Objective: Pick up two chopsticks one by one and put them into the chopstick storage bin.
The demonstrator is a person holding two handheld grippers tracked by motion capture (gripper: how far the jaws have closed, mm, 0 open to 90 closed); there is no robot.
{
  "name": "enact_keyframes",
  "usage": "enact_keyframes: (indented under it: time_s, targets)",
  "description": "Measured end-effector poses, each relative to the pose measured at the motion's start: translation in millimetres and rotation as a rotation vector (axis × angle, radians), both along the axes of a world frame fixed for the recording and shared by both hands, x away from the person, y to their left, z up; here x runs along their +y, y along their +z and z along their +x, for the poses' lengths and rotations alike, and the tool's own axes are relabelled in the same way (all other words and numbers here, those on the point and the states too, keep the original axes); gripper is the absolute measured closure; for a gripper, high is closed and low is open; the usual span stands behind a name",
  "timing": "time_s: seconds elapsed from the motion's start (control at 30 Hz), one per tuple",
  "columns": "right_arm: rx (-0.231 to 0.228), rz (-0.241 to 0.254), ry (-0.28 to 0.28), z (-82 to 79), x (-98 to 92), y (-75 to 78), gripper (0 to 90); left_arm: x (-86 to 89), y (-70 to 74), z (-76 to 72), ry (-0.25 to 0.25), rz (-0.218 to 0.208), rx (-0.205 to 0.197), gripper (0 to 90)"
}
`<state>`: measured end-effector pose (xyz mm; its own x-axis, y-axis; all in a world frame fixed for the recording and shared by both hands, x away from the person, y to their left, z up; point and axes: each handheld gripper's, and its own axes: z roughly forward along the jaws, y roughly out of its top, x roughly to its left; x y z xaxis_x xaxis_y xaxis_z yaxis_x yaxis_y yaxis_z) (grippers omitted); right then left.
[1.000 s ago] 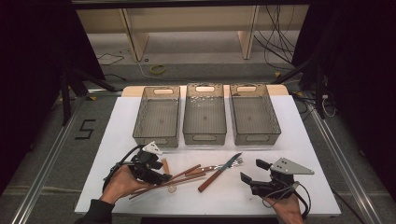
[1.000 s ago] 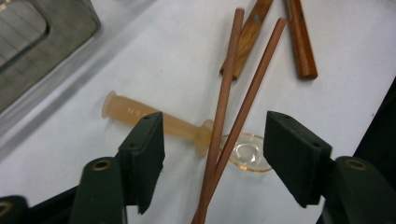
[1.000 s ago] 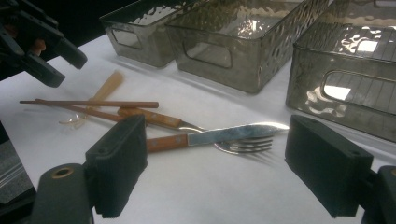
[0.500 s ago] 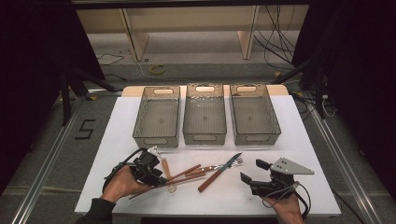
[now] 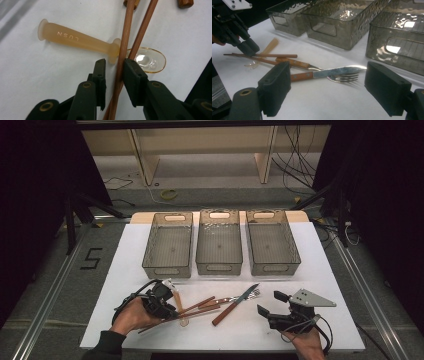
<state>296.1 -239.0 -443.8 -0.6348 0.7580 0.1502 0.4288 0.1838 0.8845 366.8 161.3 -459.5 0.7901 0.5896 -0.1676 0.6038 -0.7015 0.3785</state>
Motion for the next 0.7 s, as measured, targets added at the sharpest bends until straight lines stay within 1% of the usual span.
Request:
enact_keyframes:
  time_s: [0.1,0.2,0.27,0.33,0.43,0.47,0.53,0.57,0.63,0.67,0.7]
  targets:
    - [0.0,0.0,0.004,0.2,0.4,-0.3,22.0,1.4,-0.8,1.6,0.007,-0.007,0.004,73.9]
    - [0.002,0.0,0.006,0.1,0.6,-0.3,22.1,2.0,-3.4,2.5,0.001,-0.017,0.03,74.2]
    - [0.0,0.0,0.008,0.4,0.7,-0.5,22.1,1.2,-4.6,2.2,-0.01,-0.015,0.038,73.2]
    - [0.002,0.0,0.008,0.3,0.7,-0.4,22.2,0.8,-4.0,2.1,-0.021,-0.006,0.033,73.4]
    - [0.003,0.0,0.008,0.3,0.6,-0.4,22.2,0.3,-4.6,1.4,-0.028,-0.007,0.028,73.4]
    - [0.002,0.001,0.008,0.3,0.6,-0.4,22.2,0.6,-4.9,1.5,-0.038,-0.004,0.03,73.2]
    - [0.005,0.002,0.009,0.4,0.5,-0.4,22.2,0.2,-5.5,0.6,-0.044,0.002,0.028,72.2]
    - [0.005,0.002,0.009,0.4,0.5,-0.4,22.2,0.7,-5.2,0.9,-0.062,0.014,0.03,72.2]
    - [0.007,0.001,0.009,0.3,0.6,-0.6,22.3,0.6,-5.8,0.5,-0.08,0.025,0.024,72.1]
    - [0.005,0.001,0.01,0.5,0.6,-0.6,22.4,0.0,-6.5,0.0,-0.084,0.026,0.024,72.3]
    - [0.005,0.001,0.01,0.5,0.6,-0.6,22.4,-0.4,-7.4,-0.2,-0.092,0.036,0.029,72.3]
